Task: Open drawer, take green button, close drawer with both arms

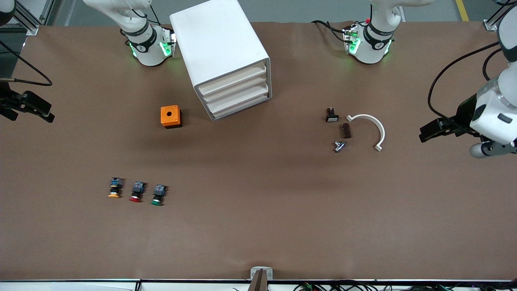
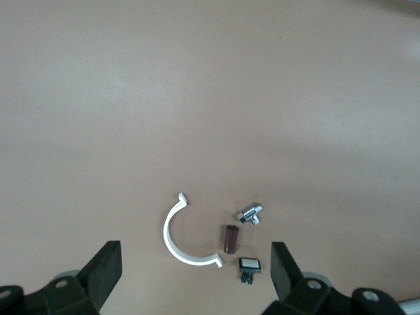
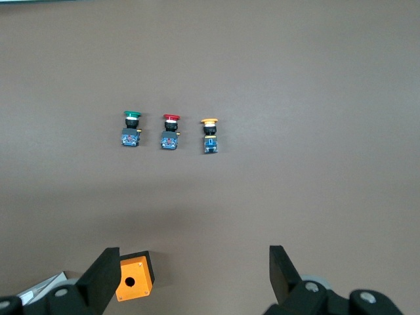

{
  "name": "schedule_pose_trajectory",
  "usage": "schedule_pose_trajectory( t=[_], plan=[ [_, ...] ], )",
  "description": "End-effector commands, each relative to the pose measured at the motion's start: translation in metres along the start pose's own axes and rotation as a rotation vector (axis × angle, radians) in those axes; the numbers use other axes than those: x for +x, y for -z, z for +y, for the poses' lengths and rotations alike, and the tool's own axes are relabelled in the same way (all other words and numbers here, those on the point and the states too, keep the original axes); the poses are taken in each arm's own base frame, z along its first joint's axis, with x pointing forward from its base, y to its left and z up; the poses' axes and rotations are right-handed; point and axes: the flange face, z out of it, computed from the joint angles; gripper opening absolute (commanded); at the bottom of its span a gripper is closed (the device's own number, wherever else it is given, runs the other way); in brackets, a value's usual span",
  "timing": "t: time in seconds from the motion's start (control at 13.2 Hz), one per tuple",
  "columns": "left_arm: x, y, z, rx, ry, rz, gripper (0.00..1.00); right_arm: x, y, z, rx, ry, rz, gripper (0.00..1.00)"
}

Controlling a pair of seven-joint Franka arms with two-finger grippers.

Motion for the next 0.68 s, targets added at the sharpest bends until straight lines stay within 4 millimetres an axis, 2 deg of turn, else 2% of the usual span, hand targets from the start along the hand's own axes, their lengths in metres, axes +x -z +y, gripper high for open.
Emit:
schedule_pose_trajectory(
  t=[0.0, 0.23, 0.38, 0.61],
  plan=[
    [-0.020, 0.021, -0.015, 0.024, -0.057, -0.014, 1.00, 0.003, 0.003, 0.000, -0.020, 0.004, 0.004, 1.00],
    [-0.025, 0.031, -0.051, 0.004, -0.152, -0.034, 1.00, 0.003, 0.003, -0.001, -0.018, 0.005, 0.004, 1.00],
    [-0.037, 0.048, -0.054, 0.000, -0.171, -0.008, 1.00, 0.003, 0.004, -0.002, -0.018, 0.007, 0.006, 1.00],
    [-0.063, 0.047, -0.055, 0.004, -0.172, 0.008, 1.00, 0.002, 0.004, -0.002, -0.018, 0.008, 0.006, 1.00]
  ],
)
